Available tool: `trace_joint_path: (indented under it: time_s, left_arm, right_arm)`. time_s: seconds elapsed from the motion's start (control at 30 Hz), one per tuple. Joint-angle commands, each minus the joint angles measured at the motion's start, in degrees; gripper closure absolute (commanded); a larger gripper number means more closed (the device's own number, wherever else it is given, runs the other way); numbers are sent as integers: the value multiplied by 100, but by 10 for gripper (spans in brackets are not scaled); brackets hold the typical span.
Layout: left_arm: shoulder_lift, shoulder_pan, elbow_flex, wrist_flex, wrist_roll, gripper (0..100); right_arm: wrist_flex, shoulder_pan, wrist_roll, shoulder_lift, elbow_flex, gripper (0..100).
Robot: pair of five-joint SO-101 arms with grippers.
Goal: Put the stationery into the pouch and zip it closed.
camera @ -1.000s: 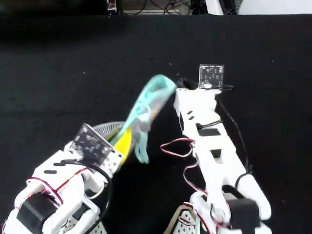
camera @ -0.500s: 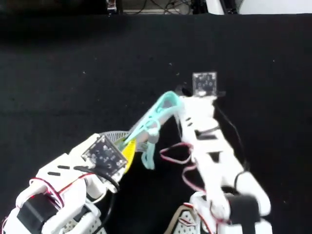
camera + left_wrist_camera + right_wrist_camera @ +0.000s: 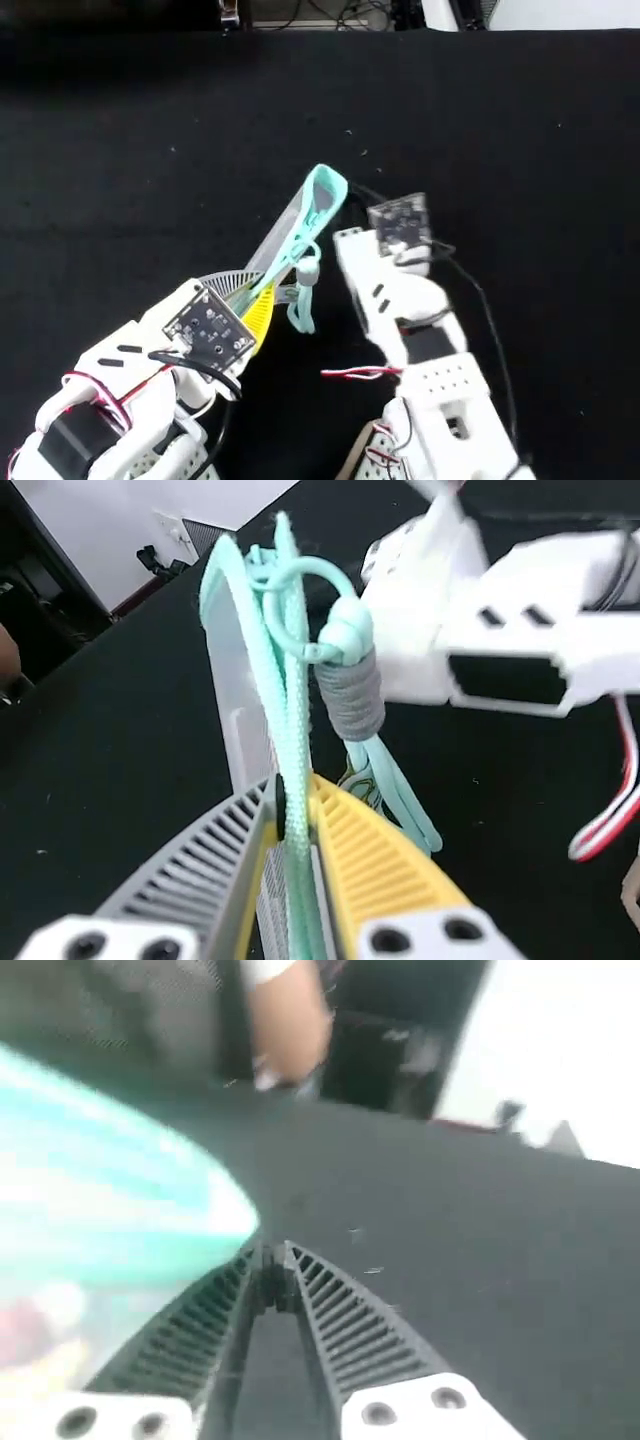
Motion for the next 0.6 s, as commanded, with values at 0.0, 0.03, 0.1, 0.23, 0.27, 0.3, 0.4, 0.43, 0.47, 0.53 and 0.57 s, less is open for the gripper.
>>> trace_joint_path:
  time_s: [0.0,0.03,0.1,0.23,0.27,0.3,0.4,0.43,0.47,0.53,0.57]
  left_arm:
    - [0,84,233,88,-62,971]
    - [0,84,259,88,-62,971]
    - [0,75,268,88,-62,971]
    - [-9,75,224,88,-62,971]
    - [-9,75,224,88,-62,971]
    - [-9,75,215,88,-62,971]
    - [-202,75,189,237,-62,971]
    - [-360,75,154,325,-62,971]
    - [-554,75,110,413,-62,971]
    - [-1011,75,48,554,-149,971]
    - [-1248,75,57,598,-255,971]
  right_arm:
    - [703,624,18,-1130,-136,985]
    - [993,721,18,-1358,-224,985]
    - [1609,853,18,-1780,-514,985]
    - [2505,1055,70,-2185,-1297,985]
    - [2567,1055,70,-2123,-1446,985]
    - [2593,1055,70,-2018,-1578,985]
    - [2620,1020,70,-1393,-1956,985]
    - [2629,1011,70,-1103,-2097,985]
    - [2629,932,70,-787,-2255,985]
    - [2901,765,141,-180,-2633,985]
    - [3165,642,273,84,-2862,985]
